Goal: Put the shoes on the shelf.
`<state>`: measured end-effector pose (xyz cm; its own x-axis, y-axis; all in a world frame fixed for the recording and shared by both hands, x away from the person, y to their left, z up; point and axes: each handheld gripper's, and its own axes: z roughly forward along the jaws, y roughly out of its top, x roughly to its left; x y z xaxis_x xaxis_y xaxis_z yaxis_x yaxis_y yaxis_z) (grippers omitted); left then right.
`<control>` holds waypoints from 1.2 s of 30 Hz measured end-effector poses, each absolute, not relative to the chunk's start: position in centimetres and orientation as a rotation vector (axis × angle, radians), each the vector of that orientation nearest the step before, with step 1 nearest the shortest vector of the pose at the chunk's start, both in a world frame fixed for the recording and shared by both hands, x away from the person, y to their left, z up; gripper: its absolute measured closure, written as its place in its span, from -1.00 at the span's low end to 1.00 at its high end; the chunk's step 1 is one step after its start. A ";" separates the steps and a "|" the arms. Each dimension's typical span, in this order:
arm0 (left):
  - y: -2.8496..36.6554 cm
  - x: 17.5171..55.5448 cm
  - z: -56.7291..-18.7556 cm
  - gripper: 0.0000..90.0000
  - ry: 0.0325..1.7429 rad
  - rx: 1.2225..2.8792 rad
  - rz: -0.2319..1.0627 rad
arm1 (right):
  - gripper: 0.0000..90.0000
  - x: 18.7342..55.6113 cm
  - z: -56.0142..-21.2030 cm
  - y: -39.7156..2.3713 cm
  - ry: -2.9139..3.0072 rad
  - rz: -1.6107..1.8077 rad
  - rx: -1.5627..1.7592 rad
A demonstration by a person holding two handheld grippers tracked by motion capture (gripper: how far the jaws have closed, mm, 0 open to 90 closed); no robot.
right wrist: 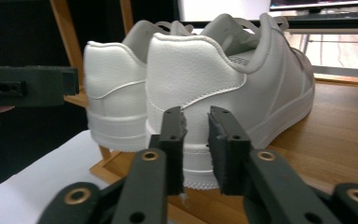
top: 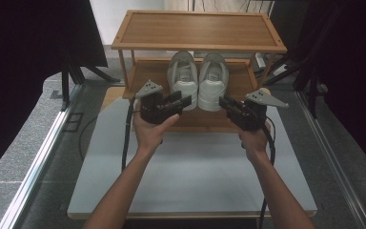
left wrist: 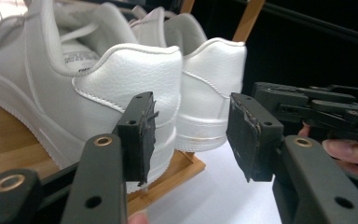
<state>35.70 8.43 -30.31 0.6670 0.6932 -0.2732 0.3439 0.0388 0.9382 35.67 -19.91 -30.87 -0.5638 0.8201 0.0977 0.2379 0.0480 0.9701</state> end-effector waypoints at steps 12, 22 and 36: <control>12.6 30.9 -33.9 0.08 0.916 1.501 0.322 | 0.24 32.4 -33.3 -22.3 1.798 1.748 1.072; 15.7 27.3 -38.6 0.07 0.976 1.539 0.322 | 0.21 28.8 -38.0 -26.6 1.737 1.696 1.099; 18.3 25.5 -42.6 0.04 1.021 1.536 0.330 | 0.06 26.9 -42.3 -29.4 1.804 1.685 1.063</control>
<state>25.48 18.29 -42.60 0.5744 0.7481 -0.3322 0.4116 0.0868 0.9072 26.91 -29.44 -42.31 -0.6016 0.7791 0.1763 0.2291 -0.0431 0.9724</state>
